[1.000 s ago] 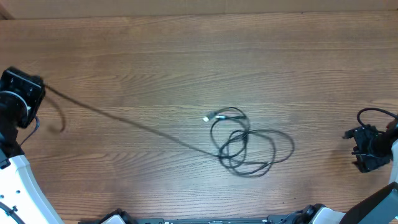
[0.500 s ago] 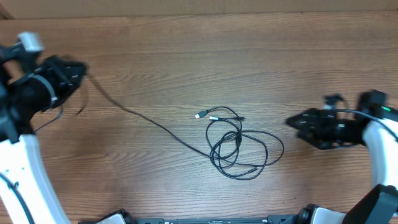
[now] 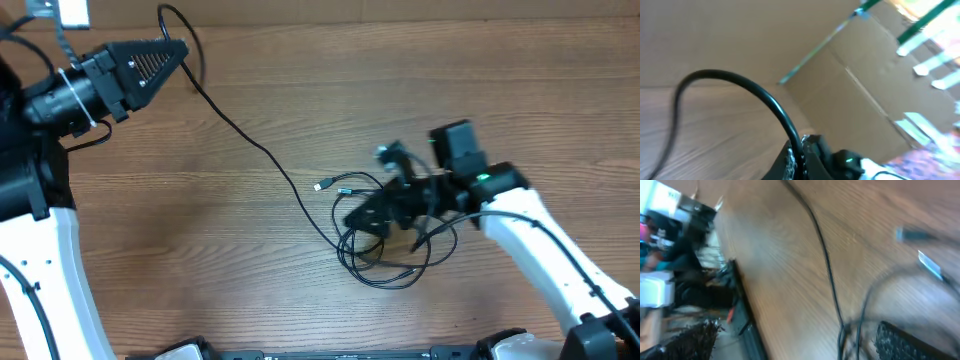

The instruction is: Untangle cables

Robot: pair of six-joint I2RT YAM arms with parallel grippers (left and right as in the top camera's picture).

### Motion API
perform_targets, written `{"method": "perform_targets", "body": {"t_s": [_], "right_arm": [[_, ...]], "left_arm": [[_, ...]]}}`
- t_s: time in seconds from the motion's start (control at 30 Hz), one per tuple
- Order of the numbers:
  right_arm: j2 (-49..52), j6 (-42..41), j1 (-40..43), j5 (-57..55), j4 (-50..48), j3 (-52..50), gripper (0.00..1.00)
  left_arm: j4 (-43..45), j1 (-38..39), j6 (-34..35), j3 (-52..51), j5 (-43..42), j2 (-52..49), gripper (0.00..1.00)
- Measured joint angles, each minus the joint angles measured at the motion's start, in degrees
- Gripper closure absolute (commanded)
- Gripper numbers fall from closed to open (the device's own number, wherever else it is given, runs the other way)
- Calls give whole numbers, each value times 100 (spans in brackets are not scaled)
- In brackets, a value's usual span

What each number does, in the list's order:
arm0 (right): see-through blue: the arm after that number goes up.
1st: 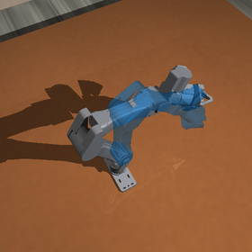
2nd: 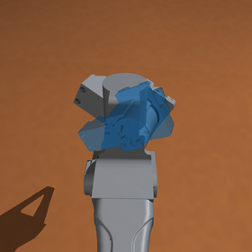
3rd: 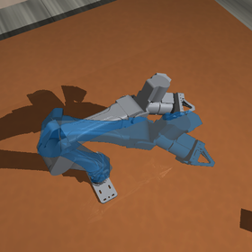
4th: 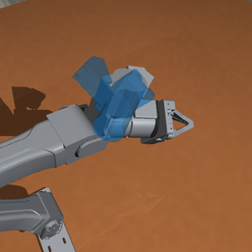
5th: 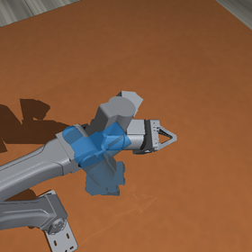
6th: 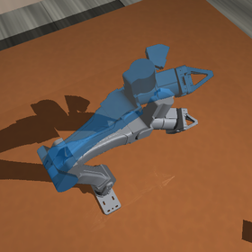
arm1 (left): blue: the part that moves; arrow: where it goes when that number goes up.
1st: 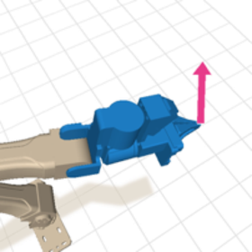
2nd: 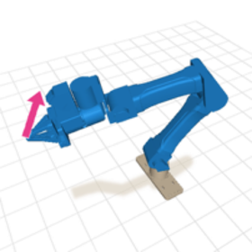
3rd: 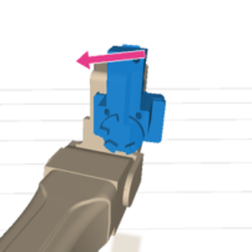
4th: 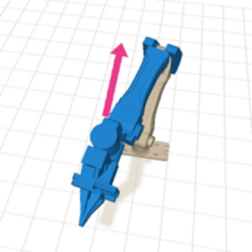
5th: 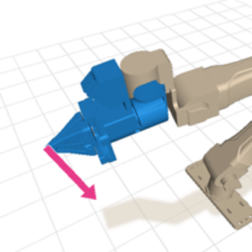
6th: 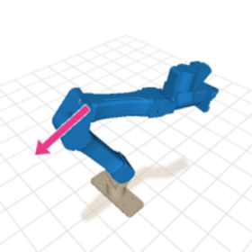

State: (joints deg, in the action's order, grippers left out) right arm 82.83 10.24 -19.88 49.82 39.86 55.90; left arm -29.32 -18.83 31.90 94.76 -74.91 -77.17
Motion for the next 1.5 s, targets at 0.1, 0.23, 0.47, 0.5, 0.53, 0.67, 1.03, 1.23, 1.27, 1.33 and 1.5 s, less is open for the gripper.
{"method": "perform_targets", "body": {"t_s": [0.1, 0.23, 0.47, 0.5, 0.53, 0.67, 1.03, 1.23, 1.27, 1.33, 1.5], "right_arm": [[0, -485, -710, -673, -892, 0, 0], [2, -970, -1486, -1591, -1980, -4, 0], [190, -1257, -2374, -2293, -3182, -4, 17], [225, -1283, -2422, -2358, -3213, -4, 25], [282, -1283, -2472, -2509, -3235, -4, 39], [437, -1335, -2487, -3003, -3178, -4, 96], [199, -2044, -1681, -3023, -3056, 9, 96], [-680, -2516, -643, -2245, -3652, 605, 96], [-831, -2581, -498, -2055, -3842, 796, 96], [-1064, -2667, -363, -1738, -4105, 1108, 96], [-1488, -2653, -428, -1250, -4140, 1519, 96]], "left_arm": [[343, 0, 492, 0, -144, 168, 96], [452, 0, 970, 0, -243, 393, 96], [452, 0, 1318, 0, -343, 555, 96], [455, 0, 1360, 0, -372, 555, 96], [452, 0, 1386, 0, -389, 555, 96], [452, 0, 1488, 0, -459, 555, 96], [-2006, 0, -267, 46, -367, 560, 96], [-4166, 0, -1565, 33, 876, 553, 96], [-4325, 0, -1718, 33, 1021, 553, 96], [-4452, 11, -1998, 33, 1204, 546, 96], [-4489, 177, -2404, 33, 1528, 527, 95]]}}
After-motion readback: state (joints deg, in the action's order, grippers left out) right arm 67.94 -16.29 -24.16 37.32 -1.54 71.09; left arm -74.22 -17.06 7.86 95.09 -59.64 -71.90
